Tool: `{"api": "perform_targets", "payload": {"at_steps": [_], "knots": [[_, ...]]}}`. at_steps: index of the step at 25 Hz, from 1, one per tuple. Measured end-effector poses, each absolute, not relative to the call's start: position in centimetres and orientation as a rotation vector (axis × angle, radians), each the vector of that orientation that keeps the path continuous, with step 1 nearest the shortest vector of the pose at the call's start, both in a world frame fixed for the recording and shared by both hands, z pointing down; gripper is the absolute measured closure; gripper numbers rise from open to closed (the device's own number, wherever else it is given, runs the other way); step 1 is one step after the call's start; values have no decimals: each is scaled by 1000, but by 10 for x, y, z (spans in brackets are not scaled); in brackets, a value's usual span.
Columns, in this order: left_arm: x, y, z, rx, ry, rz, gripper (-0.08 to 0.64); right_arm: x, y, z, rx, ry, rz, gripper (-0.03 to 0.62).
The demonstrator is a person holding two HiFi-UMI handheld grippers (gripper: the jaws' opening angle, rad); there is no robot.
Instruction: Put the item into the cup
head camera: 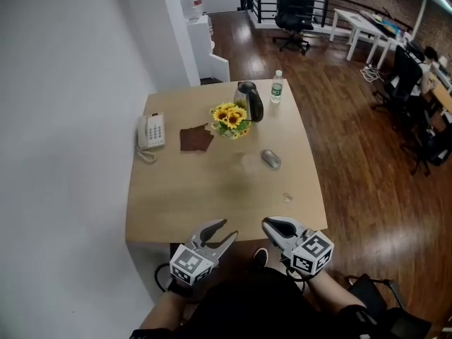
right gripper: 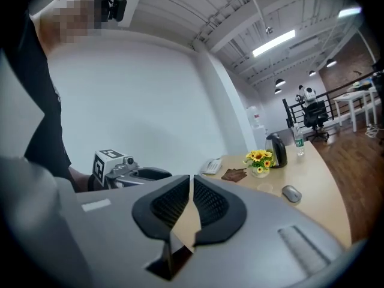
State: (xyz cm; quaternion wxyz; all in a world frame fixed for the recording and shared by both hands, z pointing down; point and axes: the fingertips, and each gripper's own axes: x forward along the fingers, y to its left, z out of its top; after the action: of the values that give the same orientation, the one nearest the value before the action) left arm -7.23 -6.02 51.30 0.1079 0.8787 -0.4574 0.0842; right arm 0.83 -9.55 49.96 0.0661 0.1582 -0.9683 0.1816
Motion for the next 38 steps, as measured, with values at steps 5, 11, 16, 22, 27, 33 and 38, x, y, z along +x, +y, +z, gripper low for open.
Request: {"api": "perform_targets", "payload": {"at_steps": [5, 11, 16, 22, 27, 33, 38], "knots": [[-62, -101, 520, 2552, -1389, 273, 391, 18, -133, 510, 413, -2916, 549, 561], [-57, -123, 523, 2509, -1406, 312, 391, 21, -153, 522, 383, -2900, 605, 558], [-65, -141, 526, 2514, -1402, 306, 391, 17, -168, 530, 382, -2876, 602, 558], [-71, -154, 525, 2530, -1352, 312, 391, 15, -189, 536, 448, -2839, 604, 551], [-76, -165, 536, 2557, -1311, 352, 391, 24, -210, 555, 533, -2782, 605, 543], [-78, -175, 553, 2550, -1255, 391, 390, 52, -240, 623, 633, -2585, 553, 517], [-77, -177, 573, 2532, -1198, 415, 390, 81, -252, 696, 663, -2365, 448, 483]]}}
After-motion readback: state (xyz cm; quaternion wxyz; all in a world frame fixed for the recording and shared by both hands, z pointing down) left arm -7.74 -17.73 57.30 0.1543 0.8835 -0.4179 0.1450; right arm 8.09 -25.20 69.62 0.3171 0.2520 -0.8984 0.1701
